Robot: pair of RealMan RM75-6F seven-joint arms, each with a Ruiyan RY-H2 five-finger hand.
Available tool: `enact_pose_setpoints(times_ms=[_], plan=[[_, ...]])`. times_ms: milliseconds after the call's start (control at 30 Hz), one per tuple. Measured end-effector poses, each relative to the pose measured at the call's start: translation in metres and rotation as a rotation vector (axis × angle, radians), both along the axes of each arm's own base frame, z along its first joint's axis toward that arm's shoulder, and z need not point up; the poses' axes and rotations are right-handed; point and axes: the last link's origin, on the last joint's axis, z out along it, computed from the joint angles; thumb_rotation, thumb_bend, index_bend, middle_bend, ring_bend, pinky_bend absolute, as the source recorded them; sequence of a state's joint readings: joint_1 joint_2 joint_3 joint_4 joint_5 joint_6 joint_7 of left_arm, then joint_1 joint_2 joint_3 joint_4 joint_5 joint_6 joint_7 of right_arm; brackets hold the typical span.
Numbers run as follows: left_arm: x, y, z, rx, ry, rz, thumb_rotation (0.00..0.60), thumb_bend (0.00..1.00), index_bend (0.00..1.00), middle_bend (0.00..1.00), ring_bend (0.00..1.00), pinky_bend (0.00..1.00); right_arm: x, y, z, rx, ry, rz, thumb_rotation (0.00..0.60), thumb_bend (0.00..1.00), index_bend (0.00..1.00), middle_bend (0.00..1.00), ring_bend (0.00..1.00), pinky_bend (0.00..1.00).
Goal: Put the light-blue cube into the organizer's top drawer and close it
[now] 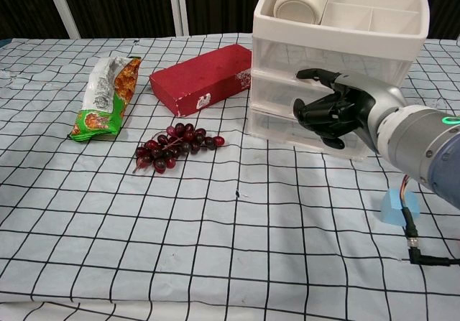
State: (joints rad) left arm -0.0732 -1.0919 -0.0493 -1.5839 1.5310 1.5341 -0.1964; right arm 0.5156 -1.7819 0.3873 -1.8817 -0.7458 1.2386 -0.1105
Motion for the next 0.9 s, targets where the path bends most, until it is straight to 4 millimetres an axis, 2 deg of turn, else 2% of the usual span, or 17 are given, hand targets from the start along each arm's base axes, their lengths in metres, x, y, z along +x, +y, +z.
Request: enact_pose_setpoints(times_ms=[900], plan=[[0.0010,-0.0003,-0.0012,-0.001,0.001,0.003,0.600,0.01,0.00,0.00,0.00,0.00,0.0040,0.0010,0.0003,0.006,-0.018,0.008,0.600,0.61,0.02,0.81,0.88,0.89]])
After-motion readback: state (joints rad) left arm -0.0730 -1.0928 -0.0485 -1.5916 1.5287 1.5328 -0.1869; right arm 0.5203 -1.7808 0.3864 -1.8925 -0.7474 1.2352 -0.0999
